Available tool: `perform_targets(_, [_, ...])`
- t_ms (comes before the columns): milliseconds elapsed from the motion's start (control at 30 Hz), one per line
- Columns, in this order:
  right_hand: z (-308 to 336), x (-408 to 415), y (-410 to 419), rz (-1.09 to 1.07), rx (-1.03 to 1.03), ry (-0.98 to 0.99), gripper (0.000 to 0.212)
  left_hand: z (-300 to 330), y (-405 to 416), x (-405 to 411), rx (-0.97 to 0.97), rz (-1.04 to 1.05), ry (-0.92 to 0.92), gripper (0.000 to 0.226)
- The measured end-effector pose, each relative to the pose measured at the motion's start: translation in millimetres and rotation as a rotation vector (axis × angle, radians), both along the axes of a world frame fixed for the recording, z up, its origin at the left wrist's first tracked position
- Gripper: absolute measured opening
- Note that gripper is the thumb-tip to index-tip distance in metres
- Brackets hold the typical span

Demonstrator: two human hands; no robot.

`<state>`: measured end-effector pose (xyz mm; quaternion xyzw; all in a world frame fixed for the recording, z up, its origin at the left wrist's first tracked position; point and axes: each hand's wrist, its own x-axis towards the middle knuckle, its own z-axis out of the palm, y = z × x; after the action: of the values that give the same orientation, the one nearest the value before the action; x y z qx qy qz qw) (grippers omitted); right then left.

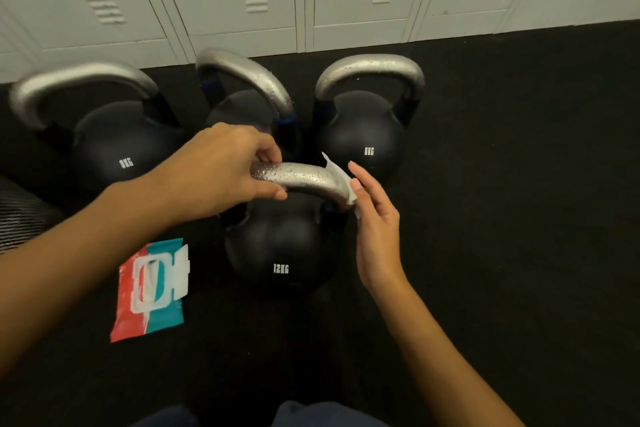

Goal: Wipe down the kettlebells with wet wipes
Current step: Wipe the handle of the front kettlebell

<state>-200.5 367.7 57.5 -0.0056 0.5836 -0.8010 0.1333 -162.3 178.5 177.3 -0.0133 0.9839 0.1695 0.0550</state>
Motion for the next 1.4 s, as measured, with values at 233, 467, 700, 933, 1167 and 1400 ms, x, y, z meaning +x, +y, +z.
perform_targets(233, [-19.7, -4.9, 4.0, 0.076, 0.077, -0.083, 0.029, -2.6, 2.1, 4.3, -0.005, 0.022, 0.042, 0.046])
perform_targets(467, [6.4, -15.8, -1.5, 0.081, 0.106, 0.158, 0.023, -8.3, 0.2, 4.5, 0.017, 0.035, 0.065, 0.047])
perform_targets(700, [-18.4, -0.6, 10.4, 0.054, -0.111, -0.027, 0.034, -12.9, -1.6, 5.4, 0.028, 0.032, 0.098, 0.049])
perform_targets(933, [-4.6, -16.7, -0.7, 0.111, 0.106, 0.038, 0.026, -17.2, -2.8, 7.2, 0.011, 0.031, 0.125, 0.050])
perform_targets(1167, [-5.8, -10.9, 1.4, 0.174, 0.129, 0.038, 0.030, -24.4, -4.5, 11.1, 0.019, 0.022, 0.167, 0.050])
perform_targets(1400, [16.4, -31.8, -8.5, 0.346, 0.406, -0.035, 0.035, -24.4, -4.2, 11.8, 0.020, 0.026, 0.161, 0.052])
